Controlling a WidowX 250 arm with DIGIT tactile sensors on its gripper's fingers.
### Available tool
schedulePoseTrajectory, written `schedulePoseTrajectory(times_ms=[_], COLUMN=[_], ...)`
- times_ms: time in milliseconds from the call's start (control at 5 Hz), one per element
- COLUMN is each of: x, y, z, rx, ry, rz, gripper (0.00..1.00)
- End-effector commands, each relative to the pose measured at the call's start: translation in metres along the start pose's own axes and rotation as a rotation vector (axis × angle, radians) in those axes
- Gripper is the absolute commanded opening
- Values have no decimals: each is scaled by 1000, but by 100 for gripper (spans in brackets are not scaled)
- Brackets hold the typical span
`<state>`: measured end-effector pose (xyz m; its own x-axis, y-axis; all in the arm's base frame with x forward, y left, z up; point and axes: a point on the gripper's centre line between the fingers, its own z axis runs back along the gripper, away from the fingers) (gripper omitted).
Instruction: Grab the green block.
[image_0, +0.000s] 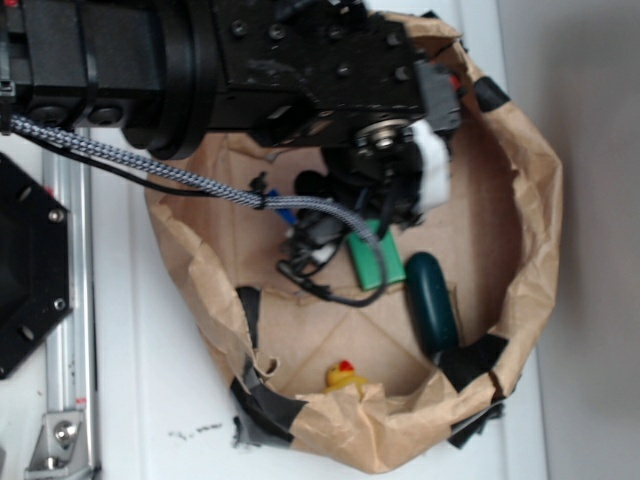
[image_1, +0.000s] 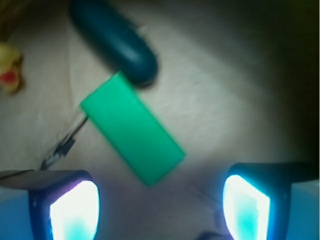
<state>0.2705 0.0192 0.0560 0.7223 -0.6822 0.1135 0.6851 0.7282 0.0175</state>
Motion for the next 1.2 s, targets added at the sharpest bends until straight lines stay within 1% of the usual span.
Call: schedulePoseTrajectory(times_ms=[0,200,400,600,800,1000], x=[4,18,30,47,55,55], y=[-1,1,-16,-32,-36,-44], z=[-17,-33,-39,-50,-52,-47], rx=[74,57,48,69,62,60], ry=[-174,-182,-190,-150,-126,-121], rz=[-193,-222,-267,-316,-350,-325], gripper=[100,100,100,100,100,100])
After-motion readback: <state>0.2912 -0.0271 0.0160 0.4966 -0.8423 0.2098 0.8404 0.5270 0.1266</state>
